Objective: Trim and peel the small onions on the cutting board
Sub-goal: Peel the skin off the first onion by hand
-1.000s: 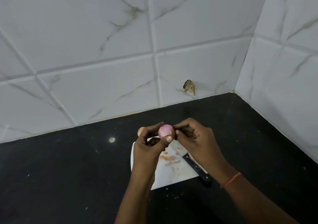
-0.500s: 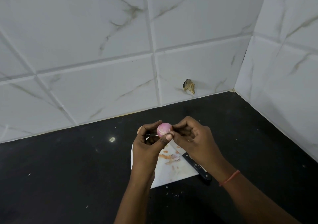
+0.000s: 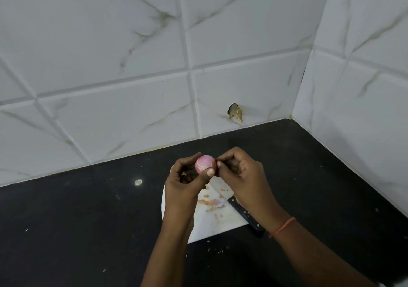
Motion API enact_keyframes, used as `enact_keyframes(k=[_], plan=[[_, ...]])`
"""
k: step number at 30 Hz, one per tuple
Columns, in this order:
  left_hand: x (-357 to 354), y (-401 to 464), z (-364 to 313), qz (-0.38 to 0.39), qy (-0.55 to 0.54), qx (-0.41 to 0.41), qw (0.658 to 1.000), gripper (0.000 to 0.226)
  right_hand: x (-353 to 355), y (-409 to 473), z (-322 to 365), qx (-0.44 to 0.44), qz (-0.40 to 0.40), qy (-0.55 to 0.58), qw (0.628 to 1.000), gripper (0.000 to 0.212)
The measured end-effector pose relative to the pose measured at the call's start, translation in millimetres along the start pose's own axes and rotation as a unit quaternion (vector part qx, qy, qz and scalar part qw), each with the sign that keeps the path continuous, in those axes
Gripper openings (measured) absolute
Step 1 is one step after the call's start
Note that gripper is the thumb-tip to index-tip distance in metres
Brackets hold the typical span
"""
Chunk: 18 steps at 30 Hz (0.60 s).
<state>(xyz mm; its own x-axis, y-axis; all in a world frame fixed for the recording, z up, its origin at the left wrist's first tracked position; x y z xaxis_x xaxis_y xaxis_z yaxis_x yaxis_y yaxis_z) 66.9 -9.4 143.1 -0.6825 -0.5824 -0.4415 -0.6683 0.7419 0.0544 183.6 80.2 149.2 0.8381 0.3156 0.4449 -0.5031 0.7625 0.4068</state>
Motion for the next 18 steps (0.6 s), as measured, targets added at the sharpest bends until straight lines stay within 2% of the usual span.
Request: enact_keyframes(k=[5,11,16,18], plan=[[3.0,-0.9,0.1,-0.001,-0.01,-0.005,1.0,0.049,-1.0,-2.5,4.8,-0.015,0.049,0.039,0.998,0.025],[5.9,-2.4,1.7,0.009,-0.013,-0.004,1.0,0.051,1.0,-3.2,5.3,0.022,0.021,0.004,1.0,0.008],[3.7,-6.2,1.6,0.018,-0.011,-0.009,1.0,0.053,4.0,-0.1,2.5,0.013,0.002,-0.019,1.0,0.005],[2.8,-6.3,0.6,0.013,-0.01,-0.008,1.0,0.051,6.0,0.3,3.6,0.014,0.003,-0.003,1.0,0.011]])
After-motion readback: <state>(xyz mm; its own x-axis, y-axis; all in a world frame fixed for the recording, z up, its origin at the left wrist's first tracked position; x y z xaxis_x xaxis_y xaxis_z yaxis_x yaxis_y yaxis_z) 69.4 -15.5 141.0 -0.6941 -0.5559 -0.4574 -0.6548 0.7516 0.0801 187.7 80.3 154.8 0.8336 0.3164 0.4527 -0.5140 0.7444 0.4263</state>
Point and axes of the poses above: each hand's wrist, its own y-axis towards the middle knuckle, its own x-axis out of the back of the hand, z = x × y, the point moved 2 cm from there along y, towards the middle knuckle, and after that the axes turned 14 degrees about -y, right-handed, at the moved point
